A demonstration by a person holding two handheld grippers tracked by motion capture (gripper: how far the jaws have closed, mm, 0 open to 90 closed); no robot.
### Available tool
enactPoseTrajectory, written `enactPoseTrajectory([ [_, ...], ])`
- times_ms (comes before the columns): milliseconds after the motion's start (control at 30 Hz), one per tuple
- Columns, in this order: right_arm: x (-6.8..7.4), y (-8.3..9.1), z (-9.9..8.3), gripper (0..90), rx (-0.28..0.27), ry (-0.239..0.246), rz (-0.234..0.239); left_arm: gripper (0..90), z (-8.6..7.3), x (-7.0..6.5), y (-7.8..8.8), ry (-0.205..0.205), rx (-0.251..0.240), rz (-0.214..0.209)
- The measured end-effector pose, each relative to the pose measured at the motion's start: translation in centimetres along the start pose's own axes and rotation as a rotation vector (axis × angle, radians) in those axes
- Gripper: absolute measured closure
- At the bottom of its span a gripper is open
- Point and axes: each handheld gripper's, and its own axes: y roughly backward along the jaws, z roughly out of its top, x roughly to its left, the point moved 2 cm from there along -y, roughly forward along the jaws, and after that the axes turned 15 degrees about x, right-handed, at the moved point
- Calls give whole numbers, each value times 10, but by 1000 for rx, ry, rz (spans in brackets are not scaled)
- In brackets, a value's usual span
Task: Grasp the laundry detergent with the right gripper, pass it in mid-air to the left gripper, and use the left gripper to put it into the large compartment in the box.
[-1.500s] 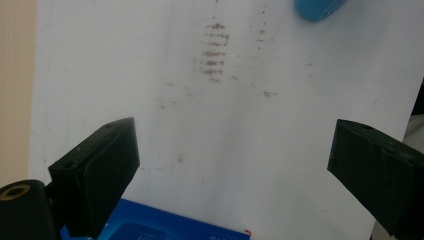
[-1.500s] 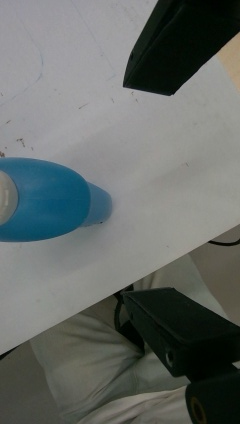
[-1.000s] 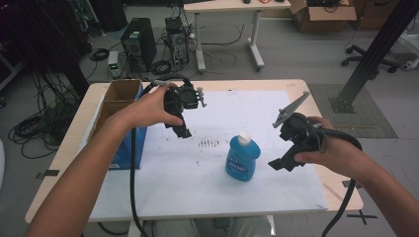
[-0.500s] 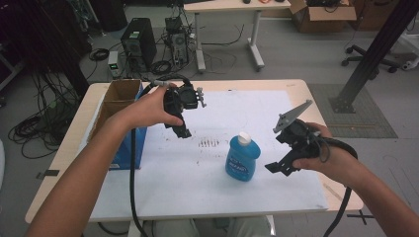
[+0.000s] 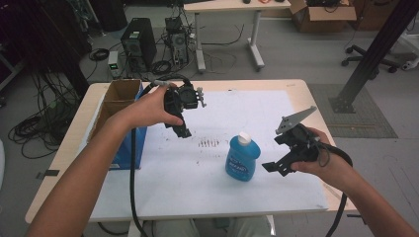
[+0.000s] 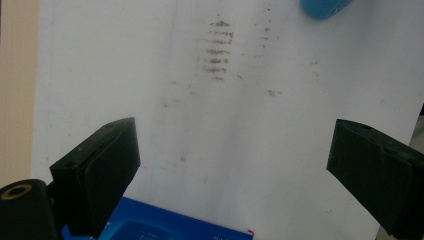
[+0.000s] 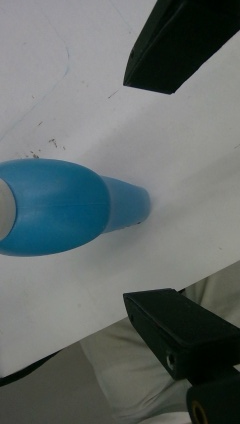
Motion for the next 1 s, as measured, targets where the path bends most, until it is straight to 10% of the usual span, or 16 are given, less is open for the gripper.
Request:
enactPoseTrajectory([
  [1000,-7,-41,-22,38,-207,-13,41,69,-1,2,-1,4,6,-7],
])
